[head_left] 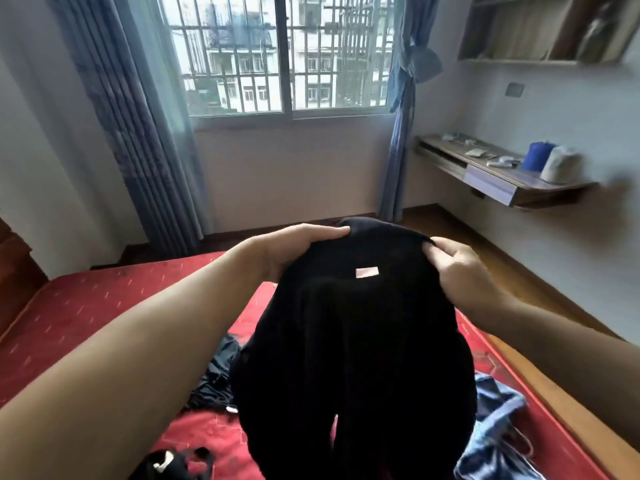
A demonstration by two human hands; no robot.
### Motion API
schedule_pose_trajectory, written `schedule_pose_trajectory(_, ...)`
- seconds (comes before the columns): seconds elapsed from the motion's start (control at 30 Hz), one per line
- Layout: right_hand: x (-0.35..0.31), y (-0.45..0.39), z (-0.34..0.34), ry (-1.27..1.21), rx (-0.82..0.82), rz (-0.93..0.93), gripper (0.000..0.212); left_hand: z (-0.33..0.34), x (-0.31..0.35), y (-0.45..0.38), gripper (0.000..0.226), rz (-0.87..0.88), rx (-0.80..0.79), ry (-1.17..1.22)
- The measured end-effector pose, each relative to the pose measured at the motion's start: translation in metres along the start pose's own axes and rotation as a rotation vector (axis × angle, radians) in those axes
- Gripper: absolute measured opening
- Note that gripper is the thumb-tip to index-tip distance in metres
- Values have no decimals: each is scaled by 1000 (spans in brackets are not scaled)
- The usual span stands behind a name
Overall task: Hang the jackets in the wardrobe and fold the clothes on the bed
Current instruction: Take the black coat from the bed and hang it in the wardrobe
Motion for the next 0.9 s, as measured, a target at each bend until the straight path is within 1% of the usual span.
schedule_pose_trajectory(0.07, -22, 11, -17, 13, 115, 1, 32, 0, -3, 5, 40, -8, -12, -72)
schedule_pose_trajectory(0.1, -32, 17, -27, 56, 174, -9, 34, 0, -1, 6, 39, 5, 13, -127)
schedule_pose_trajectory(0.17, -52, 29, -45, 110, 265, -14, 42, 2, 9, 8, 35, 86, 74, -268)
schedule_pose_trajectory(0.23, -66, 40, -62, 118, 332, 20, 43, 19, 21, 11, 28, 209, 66, -356)
schedule_pose_trajectory(0.3, -73, 53, -81, 91, 408, 86, 38, 47, 27, 16, 32, 321, -10, -297)
schedule_pose_trajectory(0.37, -75, 70, -99, 73, 473, 154, 38, 80, 40, 27, 34, 530, -46, -257)
schedule_pose_trajectory(0.4, -75, 79, -107, 71, 495, 177, 41, 99, 46, 34, 28, 647, -42, -289)
schedule_pose_trajectory(0.43, -74, 89, -116, 68, 519, 192, 44, 121, 48, 39, 19, 718, -56, -349)
schedule_pose_trajectory(0.47, -74, 101, -126, 67, 549, 206, 48, 145, 42, 41, 17, 729, -91, -442)
schedule_pose_trajectory(0.53, -76, 130, -150, 67, 622, 220, 54, 192, 18, 36, 28, 666, -175, -689)
schedule_pose_trajectory(0.57, -79, 147, -164, 67, 661, 217, 53, 212, 4, 33, 35, 641, -213, -769)
schedule_pose_trajectory(0.6, -82, 167, -178, 72, 691, 210, 47, 229, -9, 29, 40, 622, -244, -792)
schedule_pose_trajectory(0.67, -90, 210, -204, 64, 721, 197, 27, 259, -30, 30, 47, 568, -284, -727)
schedule_pose_trajectory(0.7, -93, 234, -218, 43, 737, 200, 22, 276, -41, 32, 53, 540, -304, -722)
schedule_pose_trajectory(0.77, -98, 288, -247, -1, 788, 216, 19, 319, -65, 40, 69, 505, -369, -801)
schedule_pose_trajectory(0.8, -102, 317, -262, -6, 817, 222, 19, 342, -76, 46, 73, 500, -399, -828)
schedule_pose_trajectory(0.83, -106, 349, -276, 4, 848, 233, 20, 368, -86, 53, 72, 505, -412, -841)
schedule_pose_trajectory(0.9, -111, 418, -304, 40, 943, 281, 19, 422, -94, 72, 64, 561, -413, -838)
Point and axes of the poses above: each hand's wrist, its own y-axis away from the middle knuckle, its own z-axis out of the palm, x = y × z, the point moved 9 cm from there along -y, towards the middle knuckle, and after that the axes turned 14 degrees about y, right-handed, at the moved point
